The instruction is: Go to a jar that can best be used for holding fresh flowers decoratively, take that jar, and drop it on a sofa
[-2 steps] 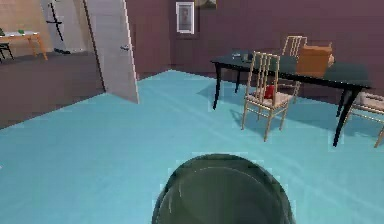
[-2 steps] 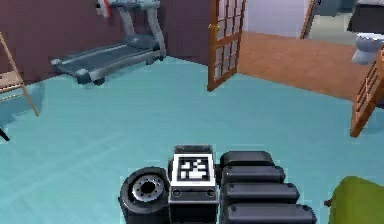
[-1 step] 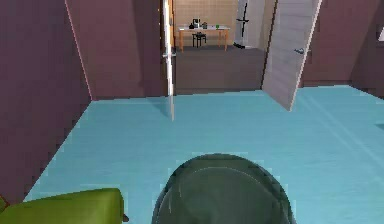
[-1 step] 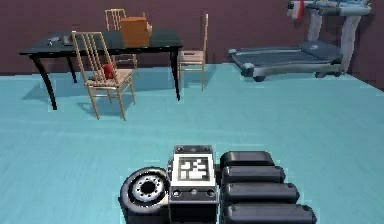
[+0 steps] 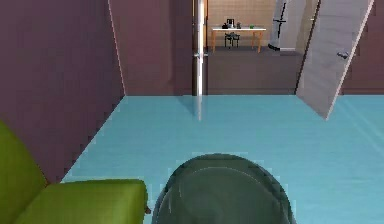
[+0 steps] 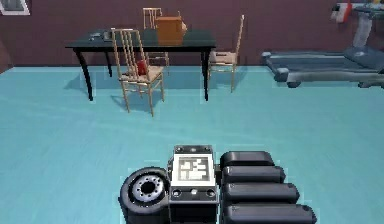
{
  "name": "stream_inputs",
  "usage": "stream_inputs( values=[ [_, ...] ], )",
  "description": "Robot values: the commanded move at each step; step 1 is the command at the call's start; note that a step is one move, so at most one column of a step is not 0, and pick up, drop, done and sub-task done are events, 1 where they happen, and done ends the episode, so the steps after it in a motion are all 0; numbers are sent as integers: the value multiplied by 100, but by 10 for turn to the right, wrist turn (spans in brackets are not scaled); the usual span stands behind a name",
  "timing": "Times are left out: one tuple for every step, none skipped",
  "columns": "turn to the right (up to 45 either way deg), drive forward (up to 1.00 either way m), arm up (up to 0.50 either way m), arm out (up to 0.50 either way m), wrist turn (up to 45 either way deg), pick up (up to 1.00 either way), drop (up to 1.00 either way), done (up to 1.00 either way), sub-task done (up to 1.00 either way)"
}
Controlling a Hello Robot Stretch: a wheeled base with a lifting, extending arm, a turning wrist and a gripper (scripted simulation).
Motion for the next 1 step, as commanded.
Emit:
stream_inputs(
  values=[
    [0,30,0,0,0,0,0,0,0]
  ],
)
